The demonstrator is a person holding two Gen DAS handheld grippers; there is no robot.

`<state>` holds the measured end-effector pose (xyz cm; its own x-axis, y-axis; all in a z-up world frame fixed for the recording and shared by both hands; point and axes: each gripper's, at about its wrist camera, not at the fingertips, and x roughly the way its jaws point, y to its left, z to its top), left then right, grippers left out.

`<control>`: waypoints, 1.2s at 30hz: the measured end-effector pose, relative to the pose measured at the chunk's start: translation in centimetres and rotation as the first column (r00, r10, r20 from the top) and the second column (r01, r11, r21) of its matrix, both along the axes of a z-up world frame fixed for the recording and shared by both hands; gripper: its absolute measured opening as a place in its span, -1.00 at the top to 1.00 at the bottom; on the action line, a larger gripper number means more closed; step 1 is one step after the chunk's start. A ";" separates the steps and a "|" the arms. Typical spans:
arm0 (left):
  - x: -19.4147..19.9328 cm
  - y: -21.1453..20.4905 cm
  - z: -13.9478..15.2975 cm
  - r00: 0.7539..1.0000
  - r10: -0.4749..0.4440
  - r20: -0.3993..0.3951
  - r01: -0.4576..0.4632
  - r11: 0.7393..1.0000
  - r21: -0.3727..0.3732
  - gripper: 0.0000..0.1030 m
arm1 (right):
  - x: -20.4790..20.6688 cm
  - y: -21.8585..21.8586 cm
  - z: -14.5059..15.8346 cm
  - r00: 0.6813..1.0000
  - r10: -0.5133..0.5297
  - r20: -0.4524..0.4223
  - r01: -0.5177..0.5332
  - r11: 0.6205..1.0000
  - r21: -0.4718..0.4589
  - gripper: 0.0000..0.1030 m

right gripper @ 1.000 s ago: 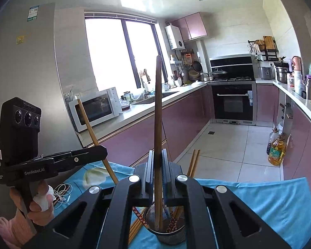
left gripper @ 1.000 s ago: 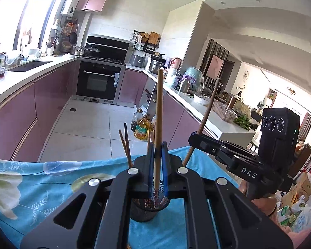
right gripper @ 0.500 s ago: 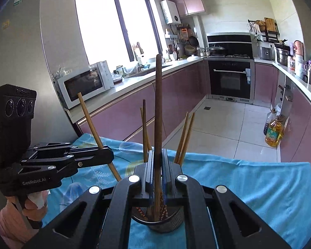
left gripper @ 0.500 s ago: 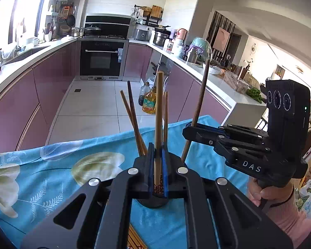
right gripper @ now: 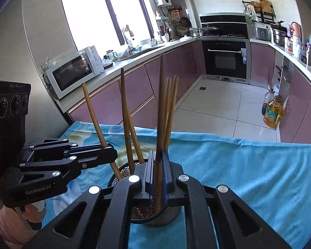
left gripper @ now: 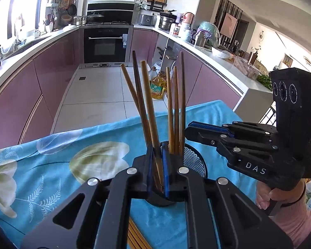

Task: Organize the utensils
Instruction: 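Lift the chopstick upright into the mesh cup and open the right tool, then move the open right tool back down to the chopstick pile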

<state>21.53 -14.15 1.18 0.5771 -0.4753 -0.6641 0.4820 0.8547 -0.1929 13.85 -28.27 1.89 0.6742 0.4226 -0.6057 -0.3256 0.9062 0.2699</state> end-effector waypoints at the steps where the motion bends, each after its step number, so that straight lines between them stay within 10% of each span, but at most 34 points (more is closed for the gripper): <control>1: 0.0 -0.1 -0.2 1.000 -0.001 0.003 0.001 1.000 0.003 0.83 | 0.0 -0.1 -0.1 1.000 -0.003 -0.001 0.003 1.000 0.003 0.85; 14: -1.4 0.2 -0.2 0.999 -0.010 0.040 0.011 1.000 -0.016 0.81 | -1.7 -0.7 -0.1 0.999 -0.008 0.032 0.006 0.998 0.057 0.56; 28: -5.9 5.7 -1.0 0.988 0.112 0.104 -0.110 0.994 -0.020 0.34 | -6.3 0.8 0.8 0.991 0.078 0.108 -0.087 0.993 0.075 0.32; 36: -8.0 9.3 -5.7 0.985 0.172 0.006 -0.172 0.984 0.043 0.20 | -8.7 6.0 -3.5 0.974 0.227 0.005 -0.227 0.974 0.008 0.07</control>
<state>13.51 -4.85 -4.53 0.6494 -0.3392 -0.6806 0.3271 0.9326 -0.1526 5.11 -22.23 -1.65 0.5629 0.5699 -0.5986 -0.5234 0.8063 0.2755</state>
